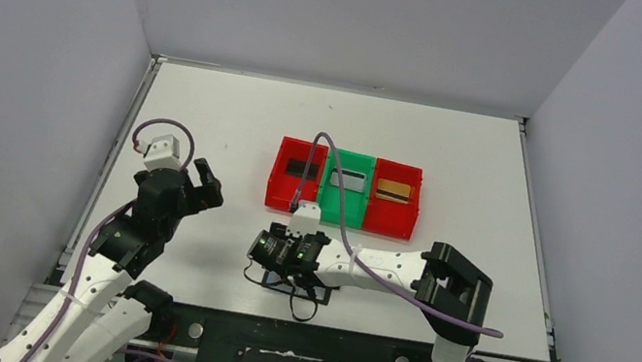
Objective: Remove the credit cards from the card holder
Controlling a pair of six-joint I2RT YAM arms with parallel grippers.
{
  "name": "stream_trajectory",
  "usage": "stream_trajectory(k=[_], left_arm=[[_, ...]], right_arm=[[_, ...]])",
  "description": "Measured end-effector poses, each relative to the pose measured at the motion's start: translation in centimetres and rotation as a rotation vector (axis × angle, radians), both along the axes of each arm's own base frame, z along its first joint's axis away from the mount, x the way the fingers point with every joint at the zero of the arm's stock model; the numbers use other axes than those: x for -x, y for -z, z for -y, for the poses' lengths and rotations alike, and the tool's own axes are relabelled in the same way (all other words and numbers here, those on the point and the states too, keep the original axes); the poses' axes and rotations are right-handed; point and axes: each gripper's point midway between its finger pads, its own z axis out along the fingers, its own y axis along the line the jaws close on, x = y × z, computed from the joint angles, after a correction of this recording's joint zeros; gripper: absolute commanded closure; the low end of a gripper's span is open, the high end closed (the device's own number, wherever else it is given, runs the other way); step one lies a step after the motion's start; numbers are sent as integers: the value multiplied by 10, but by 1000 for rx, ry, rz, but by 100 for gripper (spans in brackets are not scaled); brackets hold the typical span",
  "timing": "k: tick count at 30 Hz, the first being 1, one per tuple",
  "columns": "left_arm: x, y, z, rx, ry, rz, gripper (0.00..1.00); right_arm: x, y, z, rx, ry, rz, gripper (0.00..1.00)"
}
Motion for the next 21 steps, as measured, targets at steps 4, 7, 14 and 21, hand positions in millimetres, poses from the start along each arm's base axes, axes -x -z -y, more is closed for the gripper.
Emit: stream_trajectory(k=[4,7,14,21], left_arm=[[0,0,-1,-2,-4,1,8],[0,0,-2,-2,-8,1,8],[0,0,-2,-1,-8,0,8],[-1,1,-1,-1,-7,-4,8]], right_arm=[[4,13,2,34,-3,-28,43],[7,23,5,62,-5,-50,45],[9,26,5,61,1,-62,64],[8,27,4,62,-18,-55,85]])
